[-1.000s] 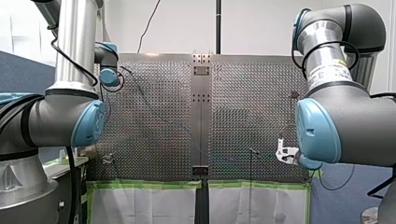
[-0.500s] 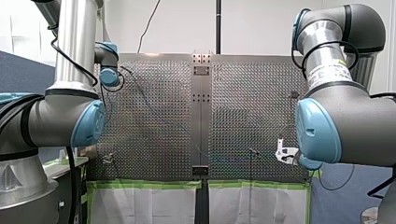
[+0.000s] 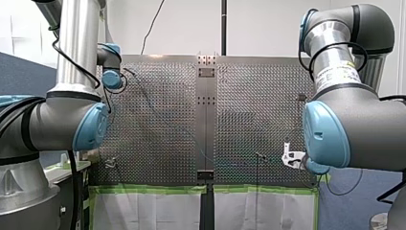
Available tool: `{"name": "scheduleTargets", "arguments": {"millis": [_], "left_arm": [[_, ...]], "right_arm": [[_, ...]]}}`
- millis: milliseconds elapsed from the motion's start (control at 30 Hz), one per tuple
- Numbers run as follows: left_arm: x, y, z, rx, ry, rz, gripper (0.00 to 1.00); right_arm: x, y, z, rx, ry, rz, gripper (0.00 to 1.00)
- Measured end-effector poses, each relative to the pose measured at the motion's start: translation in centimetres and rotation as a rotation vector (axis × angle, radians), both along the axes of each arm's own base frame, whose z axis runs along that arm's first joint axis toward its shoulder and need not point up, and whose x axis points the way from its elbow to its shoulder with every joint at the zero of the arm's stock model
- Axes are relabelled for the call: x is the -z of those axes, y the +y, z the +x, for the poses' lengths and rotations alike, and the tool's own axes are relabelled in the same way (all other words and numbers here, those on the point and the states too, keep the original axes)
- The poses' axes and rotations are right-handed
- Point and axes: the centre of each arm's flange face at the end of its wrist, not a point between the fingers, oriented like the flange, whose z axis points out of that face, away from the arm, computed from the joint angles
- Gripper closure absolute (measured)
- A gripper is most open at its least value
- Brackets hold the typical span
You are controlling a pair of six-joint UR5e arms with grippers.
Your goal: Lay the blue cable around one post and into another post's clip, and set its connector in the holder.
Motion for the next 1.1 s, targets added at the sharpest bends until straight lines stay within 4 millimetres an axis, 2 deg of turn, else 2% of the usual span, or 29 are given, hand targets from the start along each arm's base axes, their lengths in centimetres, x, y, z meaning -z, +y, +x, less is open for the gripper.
{"name": "scheduleTargets", "arguments": {"millis": [367, 733, 1100], "left_arm": [[-0.01, 0.19, -0.02, 0.004, -0.028, -0.093, 0.01], [-0.78, 0.46, -0.39, -0.025, -0.046, -0.100, 0.01], [-0.89, -0.09, -0.44, -0.013, -0.048, -0.102, 0.01]], "right_arm": [[0.00, 0.04, 0.09, -0.002, 0.001, 0.000, 0.97], [-0.03, 0.03, 0.10, -0.002, 0.003, -0.001, 0.97], [-0.01, 0.03, 0.11, -0.002, 0.003, -0.001, 0.97]]}}
